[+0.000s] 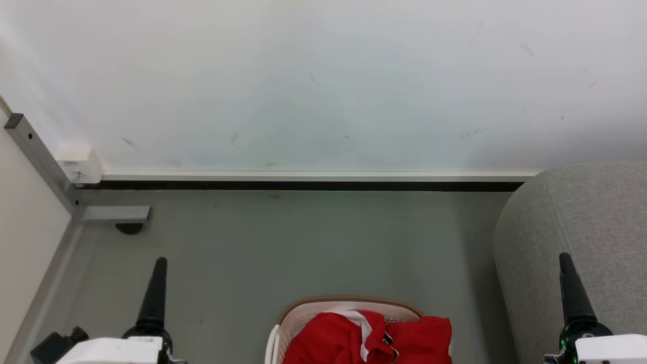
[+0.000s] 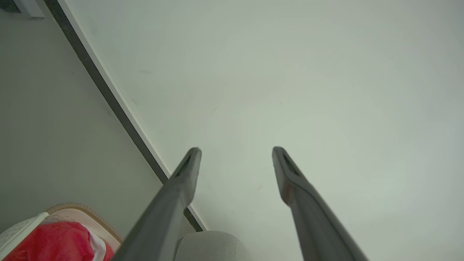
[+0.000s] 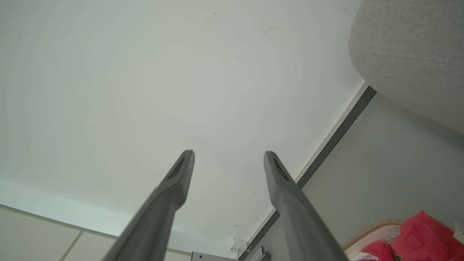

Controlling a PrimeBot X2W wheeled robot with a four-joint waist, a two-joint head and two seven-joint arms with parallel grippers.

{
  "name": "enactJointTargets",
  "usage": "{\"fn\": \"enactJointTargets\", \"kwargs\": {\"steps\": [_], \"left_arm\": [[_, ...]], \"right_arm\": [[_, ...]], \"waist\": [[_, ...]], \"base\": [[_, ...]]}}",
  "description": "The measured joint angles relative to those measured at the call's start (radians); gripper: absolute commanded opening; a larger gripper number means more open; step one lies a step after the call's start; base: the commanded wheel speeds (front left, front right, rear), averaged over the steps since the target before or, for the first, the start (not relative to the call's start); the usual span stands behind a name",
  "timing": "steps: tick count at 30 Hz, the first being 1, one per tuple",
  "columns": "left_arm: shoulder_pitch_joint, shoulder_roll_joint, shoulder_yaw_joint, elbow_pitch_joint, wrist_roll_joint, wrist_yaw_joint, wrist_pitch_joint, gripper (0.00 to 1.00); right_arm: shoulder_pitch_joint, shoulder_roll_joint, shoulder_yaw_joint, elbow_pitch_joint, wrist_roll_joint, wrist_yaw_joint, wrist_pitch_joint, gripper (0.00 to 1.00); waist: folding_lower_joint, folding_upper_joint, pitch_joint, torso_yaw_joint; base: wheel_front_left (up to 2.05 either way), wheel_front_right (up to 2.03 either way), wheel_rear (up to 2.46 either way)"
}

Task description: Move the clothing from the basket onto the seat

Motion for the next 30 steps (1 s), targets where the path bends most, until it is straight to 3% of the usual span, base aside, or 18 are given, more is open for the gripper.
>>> {"fn": "enactJointTargets", "kwargs": {"steps": [24,30], "left_arm": [[0.012,0.001,-0.010,-0.021,0.522,-0.009,-0.084,1.00],[0.024,0.016,-0.032,-0.021,0.636,0.001,-0.097,1.00]], "right_arm": [[0.010,0.020,0.044,0.036,-0.617,0.000,-0.053,1.00],[0.010,0.025,0.047,0.044,-0.725,0.000,-0.065,1.00]], "waist": [[0.0000,0.0000,-0.010,-0.012],[0.0000,0.0000,-0.010,-0.018]], "base": [[0.00,0.00,0.00],[0.00,0.00,0.00]]}}
